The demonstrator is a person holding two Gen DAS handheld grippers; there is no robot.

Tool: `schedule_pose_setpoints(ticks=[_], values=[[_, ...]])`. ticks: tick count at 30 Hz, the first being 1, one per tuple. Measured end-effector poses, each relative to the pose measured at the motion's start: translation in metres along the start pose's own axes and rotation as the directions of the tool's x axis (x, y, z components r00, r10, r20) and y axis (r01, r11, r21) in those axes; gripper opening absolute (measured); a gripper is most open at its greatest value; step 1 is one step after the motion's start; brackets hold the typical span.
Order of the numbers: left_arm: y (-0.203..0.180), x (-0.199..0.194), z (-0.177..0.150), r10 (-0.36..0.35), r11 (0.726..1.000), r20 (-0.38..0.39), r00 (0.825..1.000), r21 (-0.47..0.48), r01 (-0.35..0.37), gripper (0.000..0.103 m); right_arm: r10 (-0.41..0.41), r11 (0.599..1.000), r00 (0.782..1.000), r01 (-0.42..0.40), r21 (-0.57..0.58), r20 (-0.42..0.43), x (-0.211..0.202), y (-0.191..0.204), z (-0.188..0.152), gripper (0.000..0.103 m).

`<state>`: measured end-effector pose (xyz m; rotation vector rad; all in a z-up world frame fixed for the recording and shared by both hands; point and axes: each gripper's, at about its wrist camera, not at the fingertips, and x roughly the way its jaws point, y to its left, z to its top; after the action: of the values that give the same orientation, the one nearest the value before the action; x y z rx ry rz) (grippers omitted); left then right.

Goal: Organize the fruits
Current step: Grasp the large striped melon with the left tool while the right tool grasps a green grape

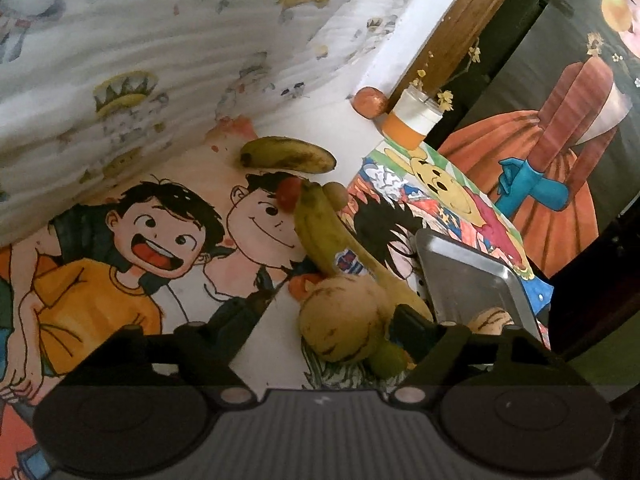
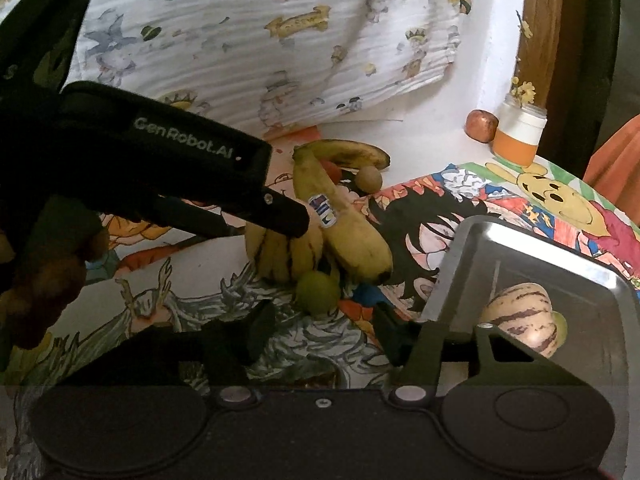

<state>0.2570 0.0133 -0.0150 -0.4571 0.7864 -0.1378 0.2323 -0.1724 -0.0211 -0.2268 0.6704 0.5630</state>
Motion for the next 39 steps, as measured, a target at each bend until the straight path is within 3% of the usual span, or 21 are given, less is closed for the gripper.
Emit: schedule_pose_setpoints(ticks=[5,15,25,30,39], values=[[-0.004,-0.002,-0.002,0.002,0.999,0.020,1.000,0.043,-0.003,0.079,0.004,1.000,1.000,-0.004,0.013,0.002,0.003,-0.001,0.001,0.051],[-0.008,0.007,0.000,-0.039,0.998,-0.010,0.999,0.044,0.040,0.059,0.008,1.000,1.000,-0.008,0.019,0.002,0.004,-0.002,0.001,0.046],[0.000,0.011,0.001,-0.070,0.997,-0.024,0.997,-0.030,0.070,0.058,0.021,1.000,1.000,-0.021,0.023,0.000,0.010,-0.002,0.005,0.040],[0.002,0.010,0.001,-0.073,0.996,-0.021,0.997,-0.046,0.072,0.057,0.022,0.999,1.000,-0.022,0.033,0.003,0.012,-0.002,0.007,0.027],[0.002,-0.002,-0.007,-0.040,0.997,-0.012,0.999,-0.070,0.039,0.057,0.022,0.998,1.000,-0.022,0.057,0.010,0.002,-0.001,0.001,0.027]])
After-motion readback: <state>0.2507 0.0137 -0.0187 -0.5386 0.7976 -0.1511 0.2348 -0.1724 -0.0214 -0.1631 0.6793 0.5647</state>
